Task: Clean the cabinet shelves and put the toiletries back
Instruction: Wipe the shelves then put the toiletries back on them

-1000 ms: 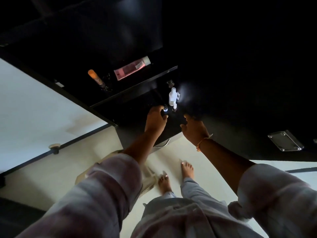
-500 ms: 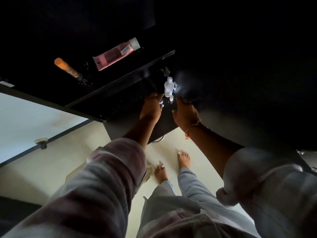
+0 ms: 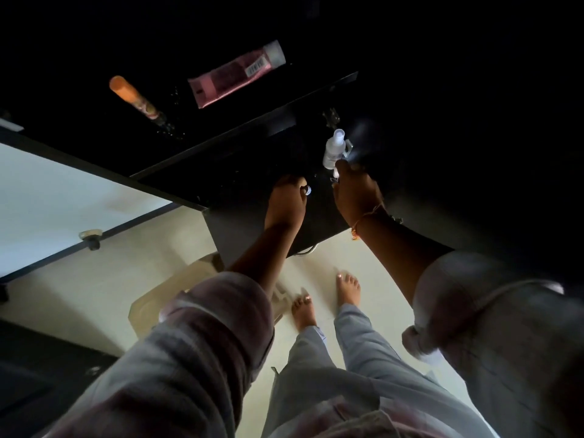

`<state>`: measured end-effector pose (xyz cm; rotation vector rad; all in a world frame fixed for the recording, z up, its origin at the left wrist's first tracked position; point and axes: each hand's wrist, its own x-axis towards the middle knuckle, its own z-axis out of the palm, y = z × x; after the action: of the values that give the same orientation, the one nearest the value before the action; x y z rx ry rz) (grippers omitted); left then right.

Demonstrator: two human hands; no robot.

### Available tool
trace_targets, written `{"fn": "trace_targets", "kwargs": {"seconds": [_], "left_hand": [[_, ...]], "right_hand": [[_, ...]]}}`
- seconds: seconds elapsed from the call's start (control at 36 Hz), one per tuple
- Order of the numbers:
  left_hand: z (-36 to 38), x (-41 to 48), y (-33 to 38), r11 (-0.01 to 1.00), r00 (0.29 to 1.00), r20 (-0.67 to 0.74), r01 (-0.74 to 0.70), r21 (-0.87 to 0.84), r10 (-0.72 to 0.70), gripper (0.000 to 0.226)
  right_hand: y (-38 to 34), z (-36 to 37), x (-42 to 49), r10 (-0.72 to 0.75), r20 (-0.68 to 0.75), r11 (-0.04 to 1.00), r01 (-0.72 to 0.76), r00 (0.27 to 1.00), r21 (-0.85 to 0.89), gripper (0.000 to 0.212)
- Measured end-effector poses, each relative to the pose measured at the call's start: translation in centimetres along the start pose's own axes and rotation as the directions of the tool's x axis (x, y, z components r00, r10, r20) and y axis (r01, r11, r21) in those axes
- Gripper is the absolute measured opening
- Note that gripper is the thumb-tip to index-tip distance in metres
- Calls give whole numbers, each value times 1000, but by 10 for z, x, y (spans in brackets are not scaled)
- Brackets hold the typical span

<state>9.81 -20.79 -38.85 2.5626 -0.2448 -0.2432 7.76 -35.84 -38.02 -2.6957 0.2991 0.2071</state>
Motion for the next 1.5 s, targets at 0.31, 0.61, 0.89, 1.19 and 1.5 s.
{"fn": "trace_targets", "kwargs": {"seconds": [0.31, 0.61, 0.89, 1.19, 1.5], "left_hand": [[-3, -17, -9, 994, 997, -40, 58, -97, -62, 21], [-58, -69, 11, 945, 966, -163, 146, -293, -200, 23], [-181, -109, 28, 885, 782, -523, 77, -459, -339, 16], [-247, -83, 23, 888, 647, -661, 57, -456, -381, 21], [-239, -48, 25, 848, 600, -638, 139, -512, -483, 23]], "right_hand": [[-1, 0, 7, -24, -18, 999, 25, 1000, 22, 14], [-17, -22, -38, -49, -56, 993, 54, 997, 105, 30], [-53, -67, -83, -124, -129, 914, 164, 984, 371, 17], [-86, -108, -84, -242, -221, 877, 311, 945, 365, 19], [-90, -119, -83, -290, -301, 837, 393, 908, 380, 17]]}}
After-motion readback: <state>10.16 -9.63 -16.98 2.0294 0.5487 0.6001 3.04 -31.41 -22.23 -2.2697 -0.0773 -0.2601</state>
